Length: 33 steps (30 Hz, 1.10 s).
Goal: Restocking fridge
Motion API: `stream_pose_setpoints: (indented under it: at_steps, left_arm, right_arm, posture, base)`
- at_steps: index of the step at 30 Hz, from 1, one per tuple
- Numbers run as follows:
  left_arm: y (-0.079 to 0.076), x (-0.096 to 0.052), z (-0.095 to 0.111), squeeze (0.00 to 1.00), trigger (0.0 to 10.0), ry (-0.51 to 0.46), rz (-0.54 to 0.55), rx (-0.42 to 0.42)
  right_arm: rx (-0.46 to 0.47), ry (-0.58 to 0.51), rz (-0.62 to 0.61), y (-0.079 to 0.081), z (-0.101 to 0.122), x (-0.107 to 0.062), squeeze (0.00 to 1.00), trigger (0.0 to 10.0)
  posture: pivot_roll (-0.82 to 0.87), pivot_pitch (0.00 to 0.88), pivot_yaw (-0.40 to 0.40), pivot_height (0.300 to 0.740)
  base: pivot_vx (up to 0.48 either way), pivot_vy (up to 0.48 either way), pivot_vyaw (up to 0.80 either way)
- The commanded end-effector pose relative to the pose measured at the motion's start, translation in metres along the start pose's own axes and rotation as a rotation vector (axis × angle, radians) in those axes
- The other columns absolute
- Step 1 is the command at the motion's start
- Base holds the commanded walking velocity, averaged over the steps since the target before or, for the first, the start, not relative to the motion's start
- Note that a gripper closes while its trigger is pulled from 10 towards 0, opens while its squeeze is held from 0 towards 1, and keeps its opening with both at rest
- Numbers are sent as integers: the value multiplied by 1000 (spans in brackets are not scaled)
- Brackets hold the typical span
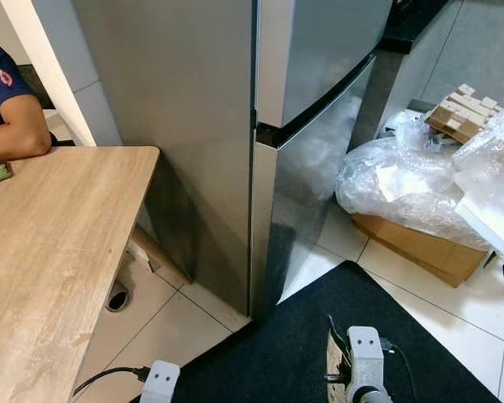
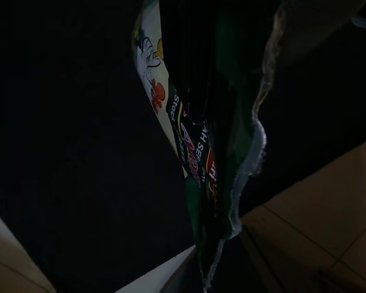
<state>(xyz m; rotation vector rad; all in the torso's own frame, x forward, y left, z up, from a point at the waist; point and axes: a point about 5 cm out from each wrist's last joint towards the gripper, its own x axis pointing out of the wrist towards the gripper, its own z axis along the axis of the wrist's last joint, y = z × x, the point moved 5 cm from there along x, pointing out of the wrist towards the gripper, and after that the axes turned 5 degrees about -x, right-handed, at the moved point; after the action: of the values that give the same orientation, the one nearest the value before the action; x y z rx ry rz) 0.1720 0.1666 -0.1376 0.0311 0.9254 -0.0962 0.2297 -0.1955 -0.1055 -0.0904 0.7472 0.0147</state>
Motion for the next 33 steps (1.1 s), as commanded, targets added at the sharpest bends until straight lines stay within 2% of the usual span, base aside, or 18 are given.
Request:
stream_pose_setpoints:
  at_steps: [1,3,6,9,11,15,18,24,26,29,33]
  left_arm:
    - [-3,-2,-9,0,10000,17,8,-26]
    - [-1,-2,-9,0,10000,16,15,-32]
    - [14,-6,-12,0,10000,6,41,-50]
    - [24,-9,-13,0,10000,2,58,-58]
    - [37,-12,-13,0,10000,-3,77,-67]
    - [47,-14,-13,0,10000,-11,92,-72]
    - [49,-14,-11,0,10000,-14,95,-71]
    - [57,-7,20,0,10000,-81,116,-76]
    - [59,-6,25,0,10000,-97,121,-80]
    - [62,-5,39,0,10000,-144,132,-86]
    - [61,-4,46,0,10000,-164,113,-86]
  right_arm:
    - [-13,-9,16,3,2,0,0,10000]
    - [-23,-12,25,4,4,1,0,10000]
    - [-78,-26,75,15,15,6,0,10000]
    - [-89,-38,91,20,22,8,0,10000]
    - [-105,-70,114,26,33,10,0,10000]
    - [-113,-92,124,30,44,13,0,10000]
    - [-107,-99,123,31,47,14,0,10000]
    - [-38,-143,121,33,58,15,0,10000]
    - [-22,-148,122,33,58,15,0,10000]
    - [31,-153,123,32,56,14,0,10000]
    - [72,-127,88,26,47,12,0,10000]
  posture:
    - [-56,56,-7,740]
    - [-56,56,-7,740]
    - [-26,63,-21,740]
    - [-22,64,-23,740]
    - [6,68,-33,740]
    - [30,69,-35,740]
    - [44,70,-33,740]
    - [76,73,-7,740]
    - [77,74,-4,740]
    - [63,73,13,740]
    - [50,70,22,740]
  base:
    - [0,0,0]
    - [0,0,0]
    - [0,0,0]
    - [0,0,0]
    - [0,0,0]
    - [0,0,0]
    - [0,0,0]
    - [0,0,0]
    - [0,0,0]
    - [0,0,0]
    - [0,0,0]
